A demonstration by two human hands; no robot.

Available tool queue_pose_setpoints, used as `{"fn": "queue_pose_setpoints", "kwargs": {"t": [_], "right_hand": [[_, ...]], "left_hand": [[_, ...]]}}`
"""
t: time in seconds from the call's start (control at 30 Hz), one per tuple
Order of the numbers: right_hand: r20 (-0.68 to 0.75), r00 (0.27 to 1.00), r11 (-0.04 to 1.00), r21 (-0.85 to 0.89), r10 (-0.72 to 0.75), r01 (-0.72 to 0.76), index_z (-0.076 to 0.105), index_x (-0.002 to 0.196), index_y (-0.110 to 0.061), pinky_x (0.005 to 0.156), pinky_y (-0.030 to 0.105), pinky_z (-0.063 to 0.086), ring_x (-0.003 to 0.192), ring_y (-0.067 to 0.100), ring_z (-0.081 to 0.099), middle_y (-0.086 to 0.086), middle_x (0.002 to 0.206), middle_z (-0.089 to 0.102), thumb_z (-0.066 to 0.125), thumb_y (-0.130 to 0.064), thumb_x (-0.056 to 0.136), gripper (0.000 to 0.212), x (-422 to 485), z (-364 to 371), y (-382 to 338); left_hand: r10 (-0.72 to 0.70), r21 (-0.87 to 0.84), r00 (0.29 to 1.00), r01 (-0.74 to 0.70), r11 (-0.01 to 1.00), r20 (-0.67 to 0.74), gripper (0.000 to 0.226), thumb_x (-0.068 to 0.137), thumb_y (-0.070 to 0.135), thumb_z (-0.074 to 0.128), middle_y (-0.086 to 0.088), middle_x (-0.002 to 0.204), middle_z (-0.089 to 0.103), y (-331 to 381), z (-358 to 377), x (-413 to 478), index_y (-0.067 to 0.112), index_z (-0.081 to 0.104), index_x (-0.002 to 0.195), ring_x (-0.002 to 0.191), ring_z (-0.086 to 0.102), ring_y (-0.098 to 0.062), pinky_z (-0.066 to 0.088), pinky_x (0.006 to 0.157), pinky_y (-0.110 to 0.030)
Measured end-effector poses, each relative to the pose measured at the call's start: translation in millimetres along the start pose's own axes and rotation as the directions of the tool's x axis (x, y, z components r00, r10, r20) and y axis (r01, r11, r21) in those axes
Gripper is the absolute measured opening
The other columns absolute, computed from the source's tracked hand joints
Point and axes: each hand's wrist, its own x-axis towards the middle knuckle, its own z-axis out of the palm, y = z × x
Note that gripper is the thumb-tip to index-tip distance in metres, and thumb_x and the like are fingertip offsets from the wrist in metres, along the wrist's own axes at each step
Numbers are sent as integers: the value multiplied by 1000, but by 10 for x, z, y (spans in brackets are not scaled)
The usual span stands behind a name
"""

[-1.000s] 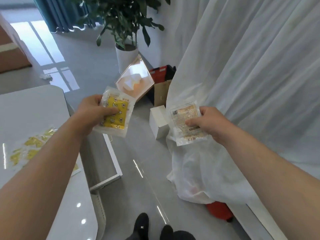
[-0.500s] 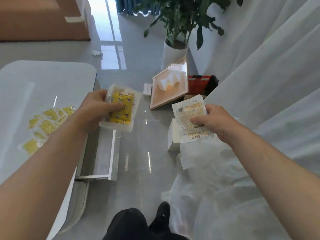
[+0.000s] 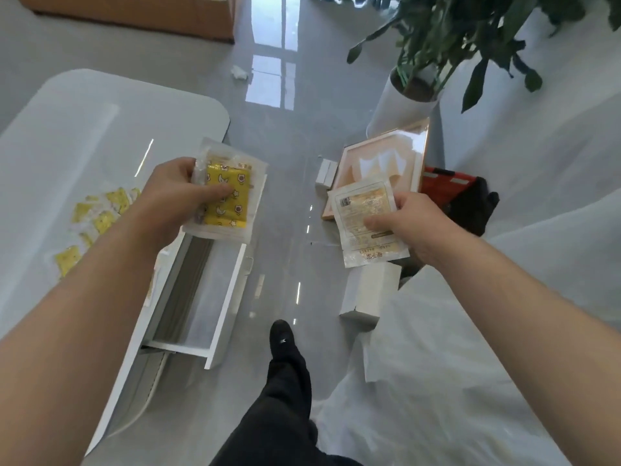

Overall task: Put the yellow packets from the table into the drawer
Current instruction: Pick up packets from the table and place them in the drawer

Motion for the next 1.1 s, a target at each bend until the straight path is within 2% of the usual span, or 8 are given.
{"fn": "queue_pose_setpoints", "kwargs": {"t": [0.1, 0.2, 0.33, 0.5, 0.63, 0.77, 0.9, 1.1], "right_hand": [[19, 1000, 999, 33, 22, -23, 64, 110, -17, 49, 24, 55, 73, 11, 72, 1, 100, 73, 74, -3, 80, 35, 432, 101, -265], [52, 999, 999, -45, 17, -14, 67, 104, -20, 47, 21, 54, 75, 13, 72, 2, 103, 71, 72, -5, 82, 28, 757, 244, -561], [102, 995, 991, -135, -1, 15, 64, 89, -26, 49, 23, 54, 71, 13, 70, -3, 90, 71, 65, -4, 83, 23, 1093, 506, -920], [221, 975, 966, -250, -6, 62, 66, 100, -20, 59, 30, 58, 75, 19, 72, 0, 90, 73, 62, -2, 81, 26, 1483, 929, -1271], [337, 942, 945, -309, 5, 105, 66, 91, -22, 61, 30, 57, 74, 18, 73, 1, 90, 75, 65, 0, 82, 24, 1899, 1353, -1452], [463, 885, 911, -380, 36, 162, 66, 88, -25, 57, 24, 55, 71, 12, 73, -5, 88, 73, 72, -4, 81, 23, 2333, 1831, -1549], [584, 804, 848, -476, 109, 231, 69, 94, -20, 52, 19, 54, 71, 9, 72, -5, 87, 74, 76, -6, 78, 23, 2772, 2300, -1512], [719, 665, 745, -554, 203, 372, 70, 98, -17, 72, 32, 58, 83, 16, 72, -2, 94, 74, 78, -6, 75, 27, 3307, 2903, -1228]], "left_hand": [[-36, -33, 998, 35, 999, -43, 35, 77, 12, 75, -8, 100, 72, -13, -100, 380, 8, 64, 110, 88, 71, -22, 56, 78, -36], [-70, -86, 993, 62, 994, -95, 32, 77, 10, 75, -10, 98, 72, -41, -273, 640, 6, 65, 108, 86, 72, -24, 57, 78, -38], [-130, -163, 978, 104, 981, -160, 25, 77, 10, 74, -8, 94, 74, -185, -545, 825, 9, 67, 101, 84, 72, -25, 57, 78, -42], [-207, -282, 944, 132, 950, -257, 22, 82, 11, 69, -5, 97, 73, -450, -868, 982, 13, 66, 104, 87, 72, -23, 56, 81, -43], [-294, -411, 889, 135, 902, -352, 19, 82, 6, 66, -6, 95, 73, -744, -1070, 1031, 17, 65, 97, 85, 71, -25, 56, 79, -43], [-400, -529, 813, 137, 838, -424, 19, 81, 3, 66, -6, 92, 74, -1108, -1179, 1019, 18, 66, 93, 84, 72, -25, 56, 75, -40], [-528, -662, 700, 104, 742, -481, 21, 79, -1, 69, 3, 75, 75, -1500, -1096, 999, 17, 64, 87, 74, 73, -16, 58, 61, -31], [-640, -769, 593, 53, 637, -489, 22, 79, -5, 66, 0, 79, 76, -2096, -661, 1010, 14, 67, 90, 77, 73, -18, 60, 67, -34]]}}
